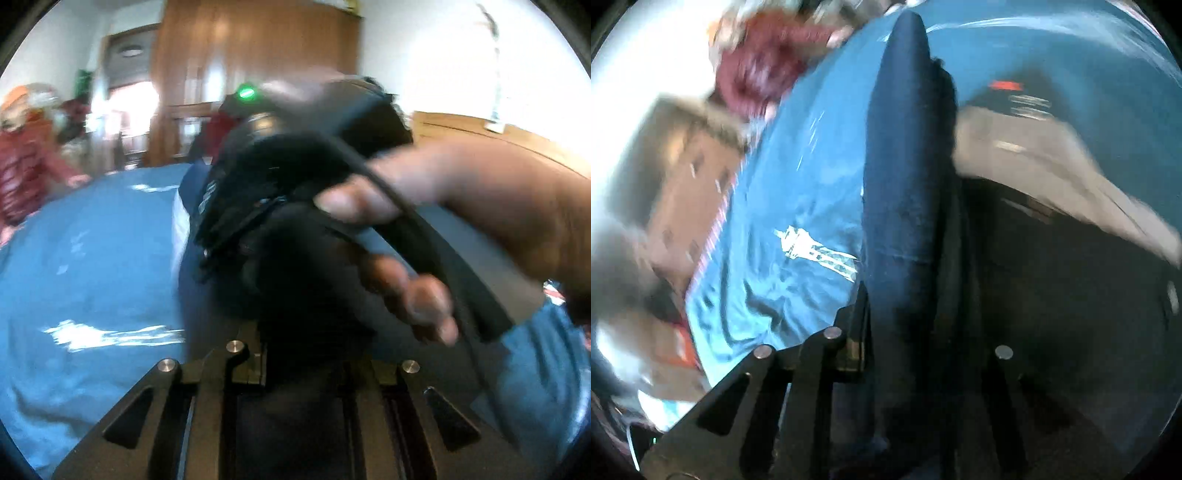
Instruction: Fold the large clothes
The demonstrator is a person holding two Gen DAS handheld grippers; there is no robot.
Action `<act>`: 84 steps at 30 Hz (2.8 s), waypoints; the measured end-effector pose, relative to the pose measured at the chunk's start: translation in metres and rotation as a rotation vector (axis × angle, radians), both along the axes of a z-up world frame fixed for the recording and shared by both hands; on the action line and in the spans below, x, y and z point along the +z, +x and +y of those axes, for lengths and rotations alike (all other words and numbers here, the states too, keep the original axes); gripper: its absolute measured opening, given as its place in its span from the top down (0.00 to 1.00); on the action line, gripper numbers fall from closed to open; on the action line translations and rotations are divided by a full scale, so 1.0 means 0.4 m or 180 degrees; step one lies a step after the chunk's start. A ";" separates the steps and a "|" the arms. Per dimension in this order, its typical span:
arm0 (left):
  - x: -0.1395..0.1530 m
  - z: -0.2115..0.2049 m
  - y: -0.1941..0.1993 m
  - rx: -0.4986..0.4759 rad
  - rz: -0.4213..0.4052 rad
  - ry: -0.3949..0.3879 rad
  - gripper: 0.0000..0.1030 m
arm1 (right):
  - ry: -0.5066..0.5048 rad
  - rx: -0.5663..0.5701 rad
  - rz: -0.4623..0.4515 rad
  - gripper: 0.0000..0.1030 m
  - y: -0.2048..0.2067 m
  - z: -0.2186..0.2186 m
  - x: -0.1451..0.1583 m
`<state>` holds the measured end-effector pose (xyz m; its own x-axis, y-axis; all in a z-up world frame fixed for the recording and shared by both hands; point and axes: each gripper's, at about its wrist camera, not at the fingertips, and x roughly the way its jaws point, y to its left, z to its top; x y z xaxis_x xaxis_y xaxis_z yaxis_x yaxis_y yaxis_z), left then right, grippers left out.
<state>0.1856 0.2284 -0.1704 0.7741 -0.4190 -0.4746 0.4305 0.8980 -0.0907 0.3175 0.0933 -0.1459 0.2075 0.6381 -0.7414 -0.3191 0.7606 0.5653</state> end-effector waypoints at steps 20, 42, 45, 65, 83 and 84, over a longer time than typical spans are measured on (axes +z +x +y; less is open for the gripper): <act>-0.156 -0.502 0.006 -0.1265 0.0866 0.0646 0.59 | 0.0926 -0.0637 0.0735 0.80 -0.101 -0.462 -0.274; -0.204 -0.086 -0.009 -0.0210 0.0834 0.0884 0.51 | 0.0619 -0.0751 0.0730 0.96 -0.304 -0.526 -0.262; -0.216 -0.060 -0.024 -0.0345 0.0876 0.1055 0.50 | 0.0615 -0.0715 0.0712 0.96 -0.305 -0.511 -0.272; -0.041 -0.033 0.073 -0.0563 0.0249 0.0356 0.53 | -0.0761 -0.0664 -0.0169 0.55 -0.372 -0.513 -0.034; -0.243 -0.248 0.666 -0.0482 0.0836 0.1022 0.40 | -0.1212 -0.0358 -0.0652 0.65 0.030 -0.371 -0.130; -0.253 -0.237 0.683 -0.0475 0.0916 0.0890 0.38 | -0.1204 -0.0314 -0.0383 0.60 0.077 -0.371 -0.187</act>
<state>0.4589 0.1336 -0.2716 0.5341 -0.3410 -0.7736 0.5503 0.8349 0.0119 0.3483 -0.0550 -0.2207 0.3536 0.2977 -0.8868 -0.2811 0.9380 0.2028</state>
